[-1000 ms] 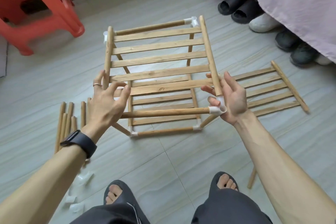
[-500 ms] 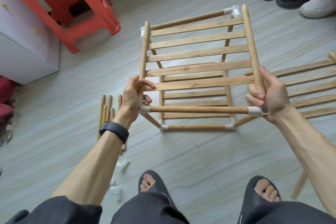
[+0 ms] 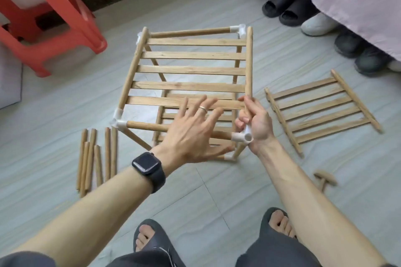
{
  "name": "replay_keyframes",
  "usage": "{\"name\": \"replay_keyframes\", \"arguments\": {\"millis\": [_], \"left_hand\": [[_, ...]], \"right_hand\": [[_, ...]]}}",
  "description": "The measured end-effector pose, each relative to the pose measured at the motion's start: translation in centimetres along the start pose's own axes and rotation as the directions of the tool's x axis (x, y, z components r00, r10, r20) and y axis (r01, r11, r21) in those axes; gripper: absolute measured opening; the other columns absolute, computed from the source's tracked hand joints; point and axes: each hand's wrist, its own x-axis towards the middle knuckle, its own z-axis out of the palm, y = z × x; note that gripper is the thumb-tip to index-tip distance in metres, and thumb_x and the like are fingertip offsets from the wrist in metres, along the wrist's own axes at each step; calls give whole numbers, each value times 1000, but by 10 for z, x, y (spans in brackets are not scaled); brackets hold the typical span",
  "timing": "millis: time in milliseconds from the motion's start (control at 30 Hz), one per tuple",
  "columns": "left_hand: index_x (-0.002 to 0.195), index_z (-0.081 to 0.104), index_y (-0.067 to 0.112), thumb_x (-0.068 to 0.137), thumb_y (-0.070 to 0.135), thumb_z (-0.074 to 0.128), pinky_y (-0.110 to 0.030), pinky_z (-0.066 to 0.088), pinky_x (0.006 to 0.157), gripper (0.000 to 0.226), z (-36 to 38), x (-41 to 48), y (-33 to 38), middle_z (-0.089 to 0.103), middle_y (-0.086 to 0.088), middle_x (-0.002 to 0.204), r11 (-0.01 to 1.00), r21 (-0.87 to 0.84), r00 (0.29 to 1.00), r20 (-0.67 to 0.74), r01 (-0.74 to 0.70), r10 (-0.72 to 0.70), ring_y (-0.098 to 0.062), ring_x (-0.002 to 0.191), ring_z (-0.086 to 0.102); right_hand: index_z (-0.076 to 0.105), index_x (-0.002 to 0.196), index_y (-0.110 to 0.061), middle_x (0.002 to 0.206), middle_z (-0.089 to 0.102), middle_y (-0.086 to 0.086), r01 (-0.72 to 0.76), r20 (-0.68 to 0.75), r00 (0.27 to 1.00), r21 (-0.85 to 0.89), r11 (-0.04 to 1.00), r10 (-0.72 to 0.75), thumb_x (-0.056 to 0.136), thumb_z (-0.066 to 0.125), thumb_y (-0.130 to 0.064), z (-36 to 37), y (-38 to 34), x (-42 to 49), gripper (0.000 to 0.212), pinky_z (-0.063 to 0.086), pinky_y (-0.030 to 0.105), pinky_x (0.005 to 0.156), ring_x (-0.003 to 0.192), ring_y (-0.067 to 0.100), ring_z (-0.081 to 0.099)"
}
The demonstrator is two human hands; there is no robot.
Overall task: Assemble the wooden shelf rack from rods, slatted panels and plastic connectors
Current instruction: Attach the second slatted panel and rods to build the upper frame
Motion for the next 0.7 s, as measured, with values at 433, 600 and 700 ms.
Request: {"name": "replay_keyframes", "arguments": {"millis": [433,600,700], "left_hand": [[124,51,11,63,75,47,-49,41,95,89,15,43,41,63,-7,108,993,15,988,-104,117,-115,-33,96,56],[115,55,14,63,79,49,-41,41,89,83,18,41,39,62,-4,102,994,57,989,-114,98,-91,-30,90,53],[112,55,15,65,82,48,-41,40,88,82,18,44,38,61,-3,99,994,54,988,-123,97,-89,-28,88,52]], "right_hand": [[72,100,-15,97,73,4,99,-20,995,-94,991,-101,94,65,-25,-17,14,-11,13,47,24,68,77,14,57],[72,104,-12,102,73,7,34,-17,999,-115,993,-37,86,71,-31,-21,11,-12,25,47,33,78,86,22,58],[73,105,-12,99,74,5,69,5,998,-175,982,-69,93,68,-29,-24,10,-10,21,50,29,72,81,17,61]]}}
